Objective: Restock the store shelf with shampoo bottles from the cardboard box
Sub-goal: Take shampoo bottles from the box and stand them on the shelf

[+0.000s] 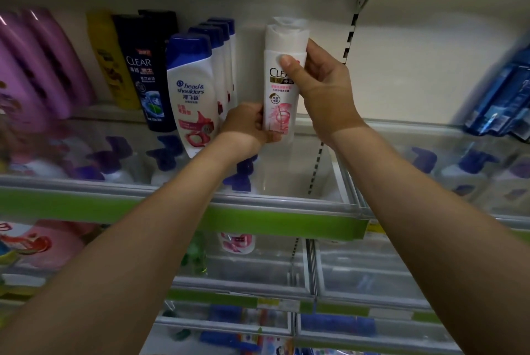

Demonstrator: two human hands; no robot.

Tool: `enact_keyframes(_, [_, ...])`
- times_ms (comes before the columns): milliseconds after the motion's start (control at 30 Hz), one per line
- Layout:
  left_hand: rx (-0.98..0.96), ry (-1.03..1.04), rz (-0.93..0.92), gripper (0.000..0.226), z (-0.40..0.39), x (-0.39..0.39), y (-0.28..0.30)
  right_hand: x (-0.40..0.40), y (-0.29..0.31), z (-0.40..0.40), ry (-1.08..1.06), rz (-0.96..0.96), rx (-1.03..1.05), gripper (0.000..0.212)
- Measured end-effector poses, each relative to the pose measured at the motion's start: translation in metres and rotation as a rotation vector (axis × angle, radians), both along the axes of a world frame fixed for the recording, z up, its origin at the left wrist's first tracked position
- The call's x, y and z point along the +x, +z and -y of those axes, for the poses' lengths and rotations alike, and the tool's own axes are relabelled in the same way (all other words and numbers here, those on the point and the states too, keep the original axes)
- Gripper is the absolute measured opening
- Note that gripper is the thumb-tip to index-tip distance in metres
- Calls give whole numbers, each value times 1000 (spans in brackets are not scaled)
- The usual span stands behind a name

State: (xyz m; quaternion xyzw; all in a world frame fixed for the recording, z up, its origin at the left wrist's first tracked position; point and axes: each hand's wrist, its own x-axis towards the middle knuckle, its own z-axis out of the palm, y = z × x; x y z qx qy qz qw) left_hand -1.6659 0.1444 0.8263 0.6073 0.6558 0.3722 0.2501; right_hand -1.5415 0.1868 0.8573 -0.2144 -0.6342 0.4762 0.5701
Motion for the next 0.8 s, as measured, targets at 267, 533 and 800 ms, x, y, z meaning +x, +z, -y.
enact_keyframes(267, [-10, -2, 35, 45, -4, -2, -2, 0, 1, -3, -17, 34, -1, 30])
enact_keyframes(533, [-18, 4, 12, 47, -4, -1, -2, -1, 2, 0, -26, 49, -15, 31])
enact_keyframes(800, [-40, -15, 44, 49, -2, 1, -1, -2, 5, 4, -86, 87, -109, 40])
